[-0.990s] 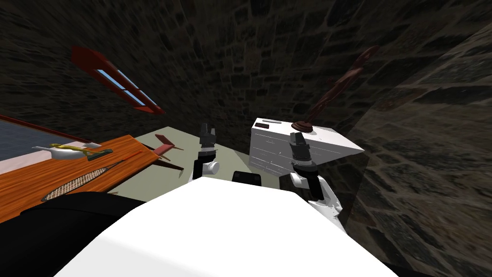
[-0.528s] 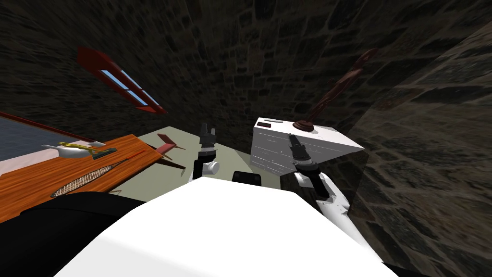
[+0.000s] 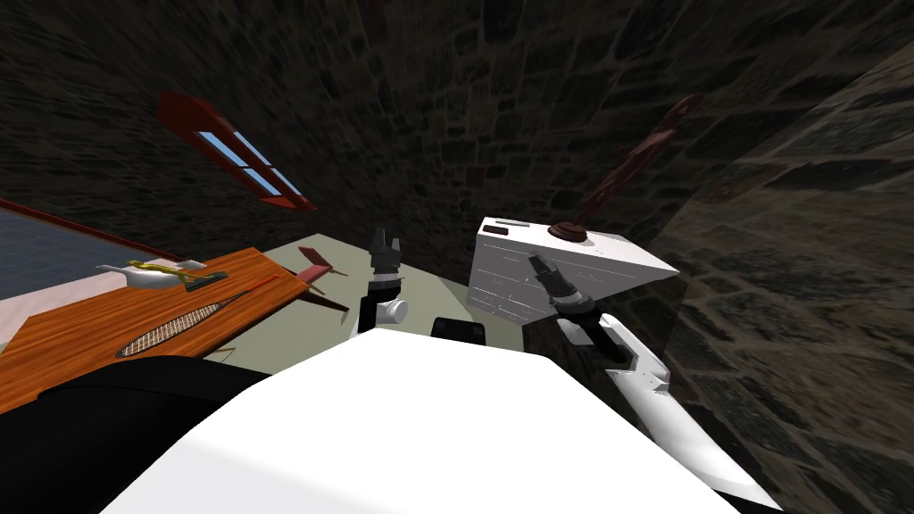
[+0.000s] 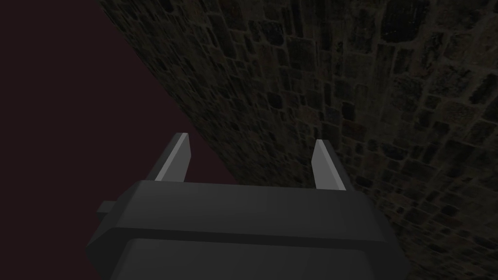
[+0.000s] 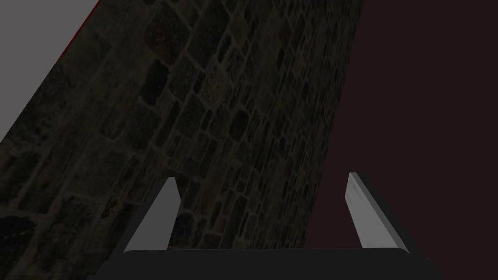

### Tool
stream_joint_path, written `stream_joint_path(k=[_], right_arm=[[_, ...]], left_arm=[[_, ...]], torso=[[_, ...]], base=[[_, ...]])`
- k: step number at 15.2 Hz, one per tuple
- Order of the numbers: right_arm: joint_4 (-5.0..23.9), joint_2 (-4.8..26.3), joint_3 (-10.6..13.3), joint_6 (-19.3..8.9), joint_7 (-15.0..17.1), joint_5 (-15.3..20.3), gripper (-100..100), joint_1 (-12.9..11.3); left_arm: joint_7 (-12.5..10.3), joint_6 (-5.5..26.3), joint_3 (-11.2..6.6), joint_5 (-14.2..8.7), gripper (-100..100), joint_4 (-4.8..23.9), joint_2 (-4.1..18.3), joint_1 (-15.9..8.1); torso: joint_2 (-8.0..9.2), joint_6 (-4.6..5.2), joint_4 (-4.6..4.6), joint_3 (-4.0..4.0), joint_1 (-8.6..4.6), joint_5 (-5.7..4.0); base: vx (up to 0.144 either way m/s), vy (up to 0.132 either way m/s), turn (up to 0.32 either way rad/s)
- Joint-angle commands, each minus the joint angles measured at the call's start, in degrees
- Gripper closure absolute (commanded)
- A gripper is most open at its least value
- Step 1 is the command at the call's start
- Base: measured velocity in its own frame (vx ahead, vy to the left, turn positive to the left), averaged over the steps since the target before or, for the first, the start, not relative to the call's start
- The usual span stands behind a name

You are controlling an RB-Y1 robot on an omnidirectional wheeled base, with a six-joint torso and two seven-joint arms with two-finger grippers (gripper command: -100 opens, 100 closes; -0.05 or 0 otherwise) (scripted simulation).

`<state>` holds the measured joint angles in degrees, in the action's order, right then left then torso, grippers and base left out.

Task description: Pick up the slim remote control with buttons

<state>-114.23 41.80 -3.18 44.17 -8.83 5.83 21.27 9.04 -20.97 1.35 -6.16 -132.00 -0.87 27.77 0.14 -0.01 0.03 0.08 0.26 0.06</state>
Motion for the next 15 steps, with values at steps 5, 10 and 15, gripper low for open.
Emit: stream_joint_path(k=[5,10,15], right_arm=[[3.1,7.3,0.2,2.1,0.1,1.5,-100,-1.1],[7.9,13.8,0.4,5.3,0.2,3.9,-100,-2.7],[10.3,19.5,0.6,6.9,0.3,5.1,-100,-3.4]], left_arm=[[0.0,0.0,0.0,0.0,0,0.0,0.0,0.0],[0.0,0.0,0.0,0.0,0,0.0,0.0,0.0],[0.0,0.0,0.0,0.0,0,0.0,0.0,0.0]], torso=[[0.05,0.01,0.01,0.03,-0.04,0.0],[-0.04,0.01,0.0,-0.02,-0.07,-0.01],[-0.04,0.0,-0.01,-0.02,-0.09,-0.02]], base=[[-0.042,0.052,0.013],[-0.028,0.057,0.02],[-0.027,0.051,0.024]])
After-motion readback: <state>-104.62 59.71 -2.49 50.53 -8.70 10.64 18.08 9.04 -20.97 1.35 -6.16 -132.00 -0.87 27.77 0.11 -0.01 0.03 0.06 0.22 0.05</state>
